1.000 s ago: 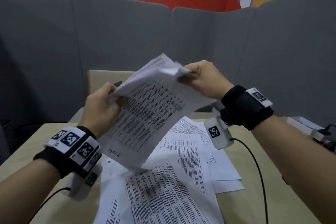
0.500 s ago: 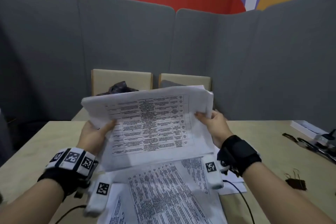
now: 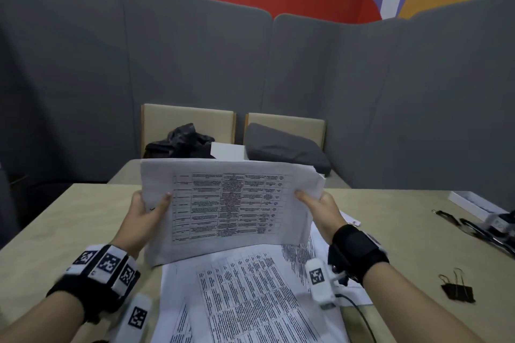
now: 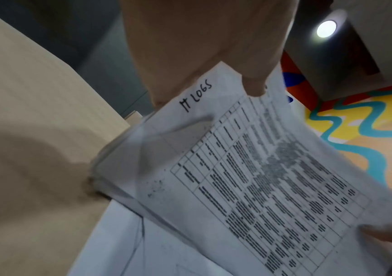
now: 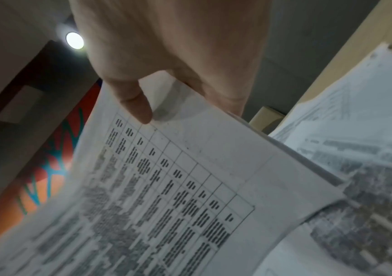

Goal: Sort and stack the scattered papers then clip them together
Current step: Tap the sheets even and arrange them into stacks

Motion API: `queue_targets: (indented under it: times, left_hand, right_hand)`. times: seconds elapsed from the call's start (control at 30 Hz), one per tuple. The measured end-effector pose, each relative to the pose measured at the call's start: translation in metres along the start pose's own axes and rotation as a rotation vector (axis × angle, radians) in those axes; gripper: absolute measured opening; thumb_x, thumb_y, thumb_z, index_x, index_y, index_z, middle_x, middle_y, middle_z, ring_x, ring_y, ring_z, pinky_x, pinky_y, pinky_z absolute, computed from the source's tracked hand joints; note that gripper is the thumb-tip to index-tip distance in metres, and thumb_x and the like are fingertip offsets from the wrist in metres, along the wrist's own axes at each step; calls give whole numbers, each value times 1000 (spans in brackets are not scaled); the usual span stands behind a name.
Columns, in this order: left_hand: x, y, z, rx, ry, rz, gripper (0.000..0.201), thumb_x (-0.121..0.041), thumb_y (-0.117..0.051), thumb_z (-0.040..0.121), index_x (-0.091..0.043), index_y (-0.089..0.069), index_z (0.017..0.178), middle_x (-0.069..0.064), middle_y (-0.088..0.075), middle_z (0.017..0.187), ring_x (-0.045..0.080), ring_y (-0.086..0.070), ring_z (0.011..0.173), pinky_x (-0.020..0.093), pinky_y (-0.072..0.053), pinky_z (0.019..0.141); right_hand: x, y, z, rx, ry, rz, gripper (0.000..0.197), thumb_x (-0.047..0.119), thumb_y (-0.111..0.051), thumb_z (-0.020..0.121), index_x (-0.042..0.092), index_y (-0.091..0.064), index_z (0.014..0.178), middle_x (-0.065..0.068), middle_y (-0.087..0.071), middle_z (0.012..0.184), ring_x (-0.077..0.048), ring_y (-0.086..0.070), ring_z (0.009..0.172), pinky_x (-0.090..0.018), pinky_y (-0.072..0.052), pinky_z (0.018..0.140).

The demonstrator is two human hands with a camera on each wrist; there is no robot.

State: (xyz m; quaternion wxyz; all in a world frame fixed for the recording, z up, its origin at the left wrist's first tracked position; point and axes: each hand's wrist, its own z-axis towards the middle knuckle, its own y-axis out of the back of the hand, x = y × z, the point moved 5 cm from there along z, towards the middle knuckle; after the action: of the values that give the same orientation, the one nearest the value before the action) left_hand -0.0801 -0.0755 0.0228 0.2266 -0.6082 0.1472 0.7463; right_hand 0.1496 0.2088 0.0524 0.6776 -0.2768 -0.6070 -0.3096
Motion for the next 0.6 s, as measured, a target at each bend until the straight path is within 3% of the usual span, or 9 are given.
queue_targets:
  times: [0.1,0.2,0.27,0.43,0.5,0.6]
  left_hand:
    - [-4,-9,3,5,14,30,69,-50,-75,73,-12,-49,124,4,-66,114,21,-66,104,43,-54,87]
    - [-4,-11,4,-108,7,41,46,-28,-69,84,-5,-50,119,1,-64,102,22,-63,96,32,-52,75]
    - [-7,-11,-1,-102,-16,15,37,-23,-65,87,-6,-56,119,6,-68,108,26,-66,98,37,-54,79]
    - [-17,-12,-4,-53,-49,21,34,-22,-59,90,-7,-58,121,10,-69,111,28,-67,99,44,-54,85]
    - [-28,-9,-2,-49,-82,27,32,-22,-59,90,-9,-58,120,10,-68,111,28,-67,97,46,-54,84]
    - [-45,-7,-2,-51,-131,16,29,-20,-60,90,-13,-55,118,3,-68,106,20,-66,91,39,-54,77]
  right_hand:
    - [0,-16,6,-5,-11,-26,26,2,-55,89,-1,-61,114,-14,-69,104,-26,-65,89,-34,-53,77]
    - [0,-20,11,-76,-27,35,36,11,-56,75,1,-61,110,-14,-68,97,-25,-64,84,-38,-53,76]
    - [-1,-19,16,-103,-39,32,34,10,-55,71,0,-64,103,-11,-69,92,-27,-63,83,-37,-53,75]
    - [7,-21,19,-129,13,-40,22,-3,-54,85,2,-65,103,-4,-68,87,-21,-63,80,-26,-51,63]
    - [17,-15,22,-133,64,-14,22,-1,-56,87,6,-63,107,-6,-69,95,-24,-65,87,-30,-54,68]
    - [24,-6,23,-88,70,79,23,-2,-53,90,5,-63,110,-17,-67,114,-30,-64,101,-45,-52,90]
